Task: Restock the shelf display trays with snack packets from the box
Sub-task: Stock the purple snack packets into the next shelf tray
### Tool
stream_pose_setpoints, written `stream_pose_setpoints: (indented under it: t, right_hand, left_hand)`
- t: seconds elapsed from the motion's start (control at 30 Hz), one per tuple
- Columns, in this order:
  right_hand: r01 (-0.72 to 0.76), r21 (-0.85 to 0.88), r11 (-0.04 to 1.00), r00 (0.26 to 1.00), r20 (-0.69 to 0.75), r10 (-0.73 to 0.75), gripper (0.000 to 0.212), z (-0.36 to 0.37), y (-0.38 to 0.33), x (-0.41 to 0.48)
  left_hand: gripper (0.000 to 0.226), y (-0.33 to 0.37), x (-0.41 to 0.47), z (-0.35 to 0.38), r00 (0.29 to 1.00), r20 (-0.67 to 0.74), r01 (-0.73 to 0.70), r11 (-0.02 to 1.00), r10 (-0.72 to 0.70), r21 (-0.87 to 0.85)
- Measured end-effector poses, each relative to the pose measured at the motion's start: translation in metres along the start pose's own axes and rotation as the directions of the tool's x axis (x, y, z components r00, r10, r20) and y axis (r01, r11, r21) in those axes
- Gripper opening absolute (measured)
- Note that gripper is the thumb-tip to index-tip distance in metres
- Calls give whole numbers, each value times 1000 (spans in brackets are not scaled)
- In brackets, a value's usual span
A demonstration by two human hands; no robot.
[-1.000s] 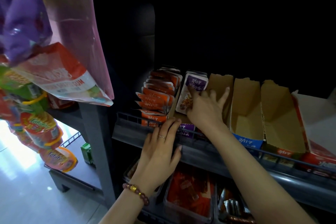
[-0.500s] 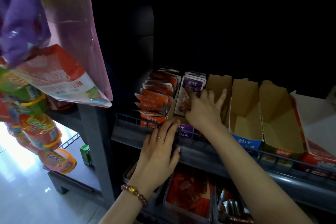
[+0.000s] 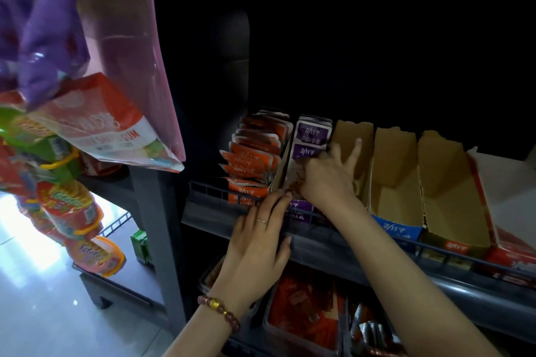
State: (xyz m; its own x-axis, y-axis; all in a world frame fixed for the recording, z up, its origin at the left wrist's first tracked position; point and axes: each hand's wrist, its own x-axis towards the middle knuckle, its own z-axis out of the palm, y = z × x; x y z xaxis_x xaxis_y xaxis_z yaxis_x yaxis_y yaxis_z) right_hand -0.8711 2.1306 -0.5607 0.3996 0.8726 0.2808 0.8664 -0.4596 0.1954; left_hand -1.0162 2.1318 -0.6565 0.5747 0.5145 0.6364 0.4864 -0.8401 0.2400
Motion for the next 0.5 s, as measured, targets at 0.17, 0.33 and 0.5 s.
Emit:
stream_pose_setpoints:
  t: [0.17, 0.33, 0.5]
  right_hand:
    - [-118, 8, 993, 992, -43, 119, 79, -3, -1, 4]
    - [-151, -12, 989, 988, 43, 151, 91, -3, -7, 6]
    - [-106, -85, 991, 966, 226, 123, 65, -7, -5, 14]
  left_hand:
    - [63, -1, -1, 1, 1000, -7, -15, 1000, 15, -16]
    - [62, -1, -1, 3, 1000, -8, -8, 999, 8, -38]
    - [63, -1, -1, 2, 1000, -2, -12, 999, 12, -51]
